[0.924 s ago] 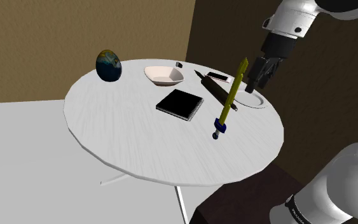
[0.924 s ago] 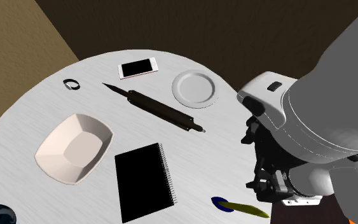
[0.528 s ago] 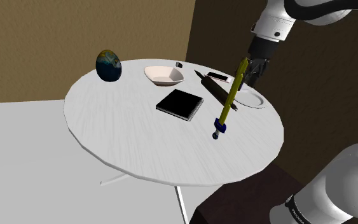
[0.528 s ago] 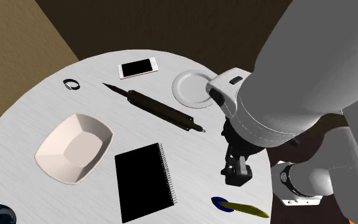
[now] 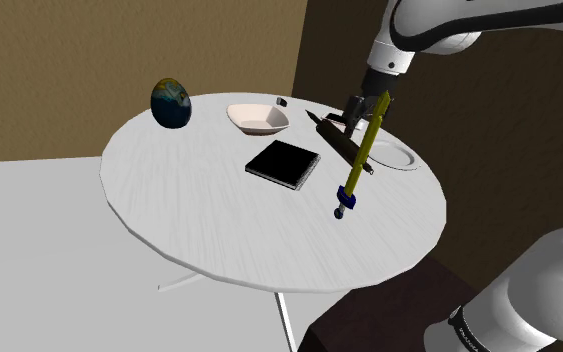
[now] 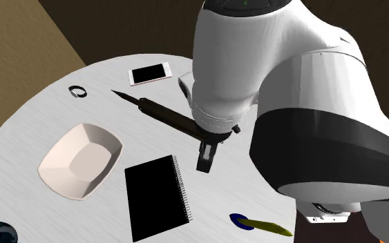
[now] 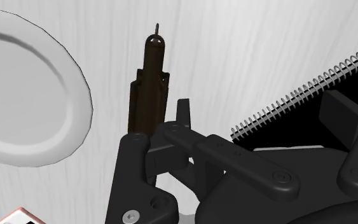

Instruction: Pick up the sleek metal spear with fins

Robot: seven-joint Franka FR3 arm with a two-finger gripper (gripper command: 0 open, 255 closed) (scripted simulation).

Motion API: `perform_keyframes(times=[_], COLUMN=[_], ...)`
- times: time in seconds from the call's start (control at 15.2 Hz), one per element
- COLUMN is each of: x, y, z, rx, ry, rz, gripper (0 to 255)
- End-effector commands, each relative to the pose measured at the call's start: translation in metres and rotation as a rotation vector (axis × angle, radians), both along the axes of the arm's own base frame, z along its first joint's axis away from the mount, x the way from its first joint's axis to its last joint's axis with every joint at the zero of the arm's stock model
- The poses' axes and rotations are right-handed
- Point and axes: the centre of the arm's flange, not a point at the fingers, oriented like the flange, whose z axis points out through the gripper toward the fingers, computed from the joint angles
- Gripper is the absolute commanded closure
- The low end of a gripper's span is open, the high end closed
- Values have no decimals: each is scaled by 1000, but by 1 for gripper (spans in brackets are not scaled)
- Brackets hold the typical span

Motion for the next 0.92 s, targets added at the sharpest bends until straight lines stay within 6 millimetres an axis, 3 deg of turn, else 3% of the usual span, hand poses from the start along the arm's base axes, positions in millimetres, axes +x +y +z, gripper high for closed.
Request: perform_keyframes(times=[0.0,0.86], x=[24,152], y=[-14,-105], z=[-8,-69], rx=[-7,-50], ry=[0,9], rz=[-25,-188], gripper=[0,0])
